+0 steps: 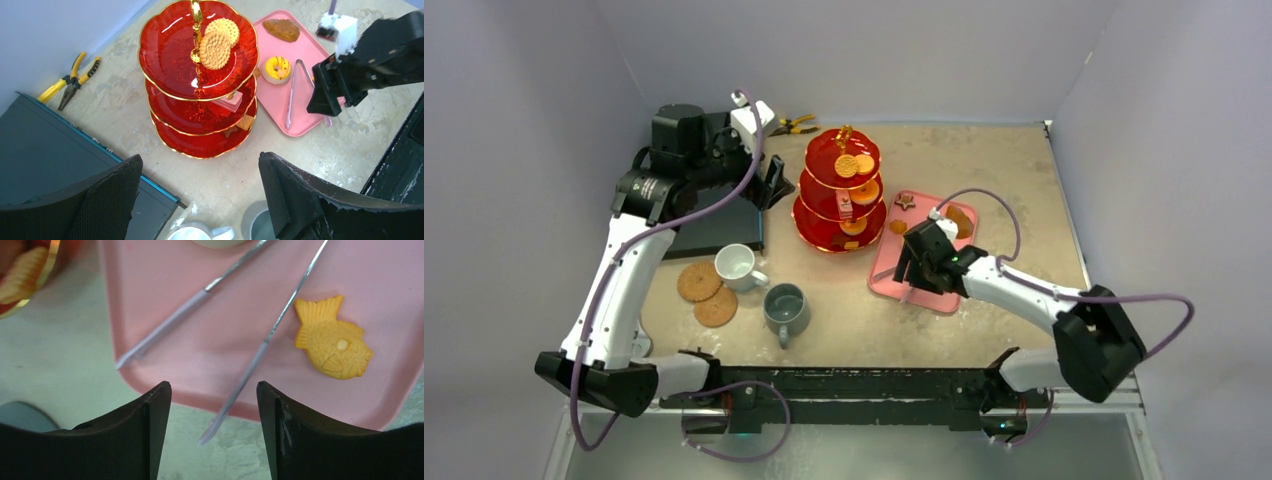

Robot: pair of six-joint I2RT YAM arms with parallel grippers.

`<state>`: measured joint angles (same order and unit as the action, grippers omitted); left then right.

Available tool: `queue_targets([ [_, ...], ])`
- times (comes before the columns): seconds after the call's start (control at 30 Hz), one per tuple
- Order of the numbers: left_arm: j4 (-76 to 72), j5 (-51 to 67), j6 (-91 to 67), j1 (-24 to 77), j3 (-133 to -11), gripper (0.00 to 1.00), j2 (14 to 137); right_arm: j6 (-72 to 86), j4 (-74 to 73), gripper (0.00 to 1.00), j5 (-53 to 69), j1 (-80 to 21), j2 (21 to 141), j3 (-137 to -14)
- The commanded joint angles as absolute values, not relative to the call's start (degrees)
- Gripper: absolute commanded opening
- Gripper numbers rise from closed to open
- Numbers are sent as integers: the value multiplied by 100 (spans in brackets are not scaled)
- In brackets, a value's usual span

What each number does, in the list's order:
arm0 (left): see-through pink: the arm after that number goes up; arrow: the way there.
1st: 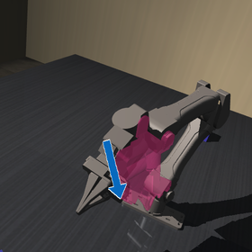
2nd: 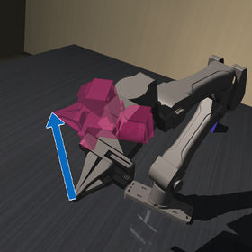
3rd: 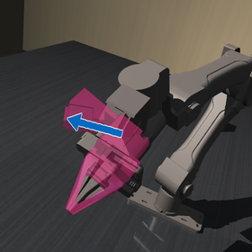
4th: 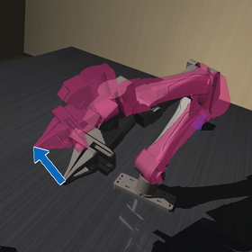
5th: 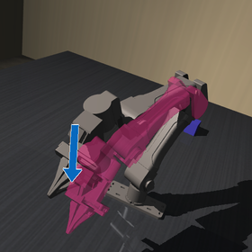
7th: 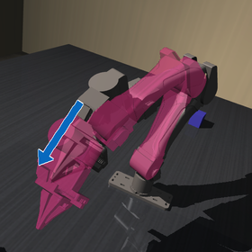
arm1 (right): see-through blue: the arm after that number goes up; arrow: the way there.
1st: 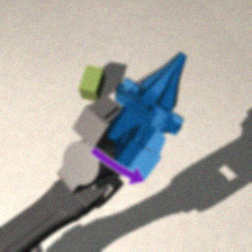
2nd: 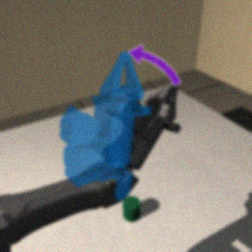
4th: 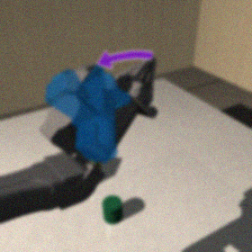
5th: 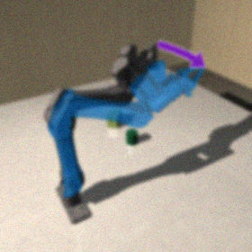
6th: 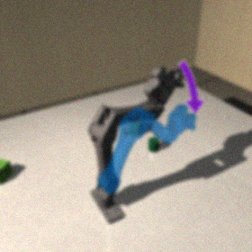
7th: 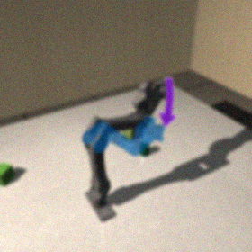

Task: Serve the afternoon tea
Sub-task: Pick up the clamp from the tray.

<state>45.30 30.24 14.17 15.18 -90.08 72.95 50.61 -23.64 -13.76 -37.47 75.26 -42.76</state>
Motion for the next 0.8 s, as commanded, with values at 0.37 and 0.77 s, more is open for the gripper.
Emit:
queue_targets([
  [0.37, 4581, 3418, 1651, 1542, -9063, 86, 7072, 5564, -2448, 21, -2515, -3744, 8102, -4331],
  [0.77, 4385, 3287, 1200, 2829, -9009, 86, 7387, 5676, -3179, 0, -3110, -3765, 6692, -4516],
])
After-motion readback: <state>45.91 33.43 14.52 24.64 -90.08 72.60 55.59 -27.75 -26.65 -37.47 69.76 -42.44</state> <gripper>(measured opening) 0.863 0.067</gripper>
